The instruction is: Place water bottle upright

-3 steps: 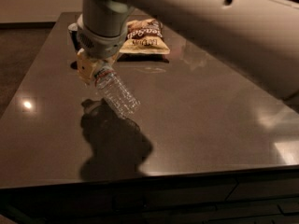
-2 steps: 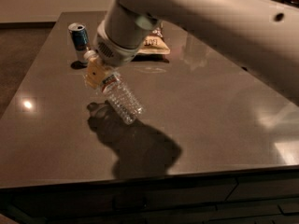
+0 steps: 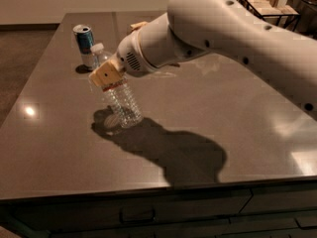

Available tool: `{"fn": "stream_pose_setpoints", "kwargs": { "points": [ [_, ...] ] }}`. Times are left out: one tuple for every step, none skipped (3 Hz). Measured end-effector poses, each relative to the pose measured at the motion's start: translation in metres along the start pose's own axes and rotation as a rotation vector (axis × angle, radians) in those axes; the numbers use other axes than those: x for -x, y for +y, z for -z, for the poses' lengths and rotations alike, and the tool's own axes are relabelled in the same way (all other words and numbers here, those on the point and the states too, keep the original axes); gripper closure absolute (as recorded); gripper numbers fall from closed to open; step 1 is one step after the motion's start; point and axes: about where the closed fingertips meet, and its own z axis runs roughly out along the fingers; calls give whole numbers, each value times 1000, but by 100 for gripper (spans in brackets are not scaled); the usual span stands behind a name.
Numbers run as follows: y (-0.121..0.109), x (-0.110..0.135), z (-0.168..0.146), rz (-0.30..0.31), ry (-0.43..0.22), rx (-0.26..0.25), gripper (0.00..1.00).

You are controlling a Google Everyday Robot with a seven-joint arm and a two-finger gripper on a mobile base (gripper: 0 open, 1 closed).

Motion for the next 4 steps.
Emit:
{"fn": "stream_pose_setpoints", "kwargs": {
  "points": [
    [-10,34,14,67,-202,-24,100],
    [-13,51,28,176,-319,-49,100],
    [-16,51,39,290,-385,-73,100],
    [-19,42,50,351,-444,-100,100]
  ]
}}
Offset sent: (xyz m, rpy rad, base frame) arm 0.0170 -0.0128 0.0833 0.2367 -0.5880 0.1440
